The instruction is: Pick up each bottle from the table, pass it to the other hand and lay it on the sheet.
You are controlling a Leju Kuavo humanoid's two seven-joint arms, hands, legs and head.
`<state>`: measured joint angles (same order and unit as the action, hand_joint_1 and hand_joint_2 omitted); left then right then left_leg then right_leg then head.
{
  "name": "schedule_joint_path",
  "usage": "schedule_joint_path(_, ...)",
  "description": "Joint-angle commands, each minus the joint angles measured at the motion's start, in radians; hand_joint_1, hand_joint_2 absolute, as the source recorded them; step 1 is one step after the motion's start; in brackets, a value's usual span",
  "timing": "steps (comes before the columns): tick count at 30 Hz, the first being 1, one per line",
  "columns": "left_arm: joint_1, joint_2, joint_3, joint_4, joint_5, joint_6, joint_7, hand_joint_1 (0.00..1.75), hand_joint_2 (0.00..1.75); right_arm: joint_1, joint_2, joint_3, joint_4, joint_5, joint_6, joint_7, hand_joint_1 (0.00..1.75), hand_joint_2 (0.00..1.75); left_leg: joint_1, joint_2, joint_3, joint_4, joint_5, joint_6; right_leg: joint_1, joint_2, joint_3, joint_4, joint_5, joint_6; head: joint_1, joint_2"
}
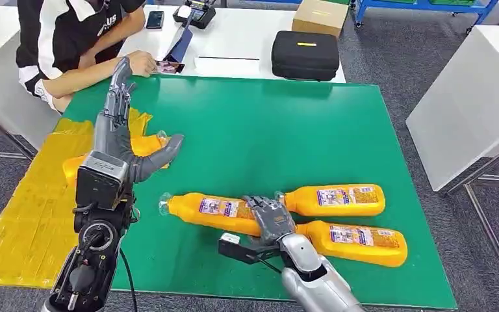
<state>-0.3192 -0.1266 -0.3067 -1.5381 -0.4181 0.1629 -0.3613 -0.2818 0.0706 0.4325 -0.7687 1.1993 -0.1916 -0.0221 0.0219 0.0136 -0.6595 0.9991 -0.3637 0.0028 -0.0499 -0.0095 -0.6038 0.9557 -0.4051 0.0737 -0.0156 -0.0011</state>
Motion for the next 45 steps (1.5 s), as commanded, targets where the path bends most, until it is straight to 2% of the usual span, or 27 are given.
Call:
schedule_joint_path(1,0.008,0.025,-0.006,-0.027,0.009,-0.007,-0.001,0.00,1.75,0.077,0.020,-0.153,-0.209,-0.053,-0.070,-0.011,1.75,1.75,0.000,0.000,0.000,0.000,-0.001,0.000,0.000,0.001,0.000,0.001,-0.001,-0.003,0.000,0.000)
schedule_joint_path(5,0.008,0.024,-0.006,-0.026,0.009,-0.007,-0.001,0.00,1.75,0.080,0.018,-0.153,-0.208,-0.053,-0.072,-0.011,1.75,1.75,0.000,-0.001,0.002,0.000,-0.003,0.000,0.001,0.000,0.002,0.001,-0.003,-0.006,0.000,0.000)
schedule_joint_path(8,0.008,0.024,-0.006,-0.026,0.009,-0.007,-0.001,0.00,1.75,0.080,0.018,-0.153,-0.208,-0.053,-0.072,-0.011,1.75,1.75,0.000,0.000,-0.003,0.000,-0.001,0.000,0.001,0.001,-0.002,0.000,-0.001,-0.003,0.000,0.000)
schedule_joint_path(13,0.008,0.024,-0.006,-0.026,0.009,-0.007,-0.001,0.00,1.75,0.080,0.018,-0.153,-0.208,-0.053,-0.072,-0.011,1.75,1.75,0.000,-0.001,0.004,0.002,-0.006,0.001,0.001,0.002,0.004,0.002,-0.005,-0.008,0.000,0.000)
schedule_joint_path(14,0.008,0.024,-0.006,-0.026,0.009,-0.007,-0.001,0.00,1.75,0.080,0.018,-0.153,-0.208,-0.053,-0.072,-0.011,1.75,1.75,0.000,0.000,-0.002,0.000,-0.002,0.000,0.001,0.001,-0.002,0.000,-0.001,-0.004,0.000,0.000)
schedule_joint_path(17,0.011,0.022,-0.002,-0.025,0.020,-0.016,-0.004,0.00,1.75,0.089,0.031,-0.187,-0.241,-0.080,-0.159,-0.044,1.75,1.75,0.000,0.000,0.003,0.001,-0.005,0.001,0.001,0.002,0.003,0.002,-0.004,-0.008,0.000,0.000)
schedule_joint_path(20,0.013,0.015,0.004,-0.025,0.031,-0.025,-0.008,0.00,1.75,0.112,0.036,-0.217,-0.327,-0.130,-0.223,-0.084,1.75,1.75,0.000,-0.001,-0.002,0.000,-0.002,0.000,0.001,0.001,-0.002,0.001,-0.002,-0.004,0.000,0.000)
schedule_joint_path(21,0.011,0.014,0.005,-0.025,0.038,-0.029,-0.008,0.00,1.75,0.117,0.036,-0.226,-0.346,-0.163,-0.253,-0.108,1.75,1.75,0.000,-0.001,0.001,0.001,-0.004,0.000,0.001,0.001,0.001,0.002,-0.004,-0.007,0.000,0.000)
schedule_joint_path(27,0.018,0.020,-0.002,-0.006,0.080,-0.033,-0.007,0.00,1.75,0.137,0.066,-0.269,-0.409,-0.318,-0.378,-0.217,1.75,1.75,0.000,-0.001,-0.002,0.000,-0.003,0.000,0.001,0.000,-0.001,0.001,-0.002,-0.005,0.000,0.000)
schedule_joint_path(28,0.025,0.023,-0.003,0.000,0.225,-0.133,0.015,0.00,1.75,0.150,0.082,-0.294,-0.435,-0.461,-0.461,-0.324,1.75,1.75,0.000,-0.001,0.000,0.001,-0.004,0.000,0.001,0.001,0.000,0.002,-0.003,-0.006,0.000,0.000)
schedule_joint_path(31,0.032,0.034,-0.022,0.034,0.372,-0.206,0.022,0.00,1.75,0.171,0.078,-0.298,-0.499,-0.625,-0.496,-0.419,1.75,1.75,-0.001,-0.001,-0.002,-0.001,-0.002,0.000,0.000,0.000,-0.002,0.000,-0.002,-0.004,0.000,0.000)
schedule_joint_path(34,0.026,0.047,-0.039,0.061,0.498,-0.265,0.051,0.00,1.75,0.174,0.066,-0.269,-0.524,-0.700,-0.482,-0.446,1.75,1.75,0.000,-0.001,-0.003,-0.001,-0.002,0.000,0.000,0.000,-0.003,0.000,-0.002,-0.003,0.000,0.000)
schedule_joint_path(37,0.026,0.047,-0.039,0.061,0.498,-0.265,0.051,0.00,1.75,0.174,0.066,-0.269,-0.524,-0.700,-0.482,-0.446,1.75,1.75,0.000,0.000,0.002,0.000,-0.004,0.000,0.000,0.002,0.000,0.001,-0.003,-0.006,0.000,0.000)
schedule_joint_path(38,0.026,0.047,-0.039,0.061,0.498,-0.265,0.051,0.00,1.75,0.174,0.066,-0.269,-0.524,-0.700,-0.482,-0.446,1.75,1.75,0.000,0.000,-0.003,-0.001,-0.002,0.000,0.000,0.001,-0.003,0.000,-0.001,-0.003,0.000,0.000)
schedule_joint_path(42,0.026,0.047,-0.039,0.061,0.498,-0.265,0.051,0.00,1.75,0.174,0.066,-0.269,-0.524,-0.700,-0.482,-0.446,1.75,1.75,0.000,0.000,0.000,0.000,-0.003,0.000,0.001,0.001,-0.001,0.000,-0.003,-0.006,0.000,0.000)
schedule_joint_path(44,0.016,0.056,-0.050,0.087,0.581,-0.326,0.093,0.00,1.75,0.173,0.064,-0.252,-0.520,-0.730,-0.481,-0.465,1.75,1.75,0.000,0.000,-0.002,-0.001,-0.002,0.000,0.000,0.001,-0.003,0.000,-0.001,-0.003,0.000,0.000)
schedule_joint_path(45,0.014,0.058,-0.053,0.097,0.602,-0.340,0.096,0.00,1.75,0.173,0.063,-0.246,-0.526,-0.735,-0.480,-0.469,1.75,1.75,0.000,0.000,0.001,0.000,-0.004,0.000,0.001,0.001,0.000,0.001,-0.003,-0.006,0.000,0.000)
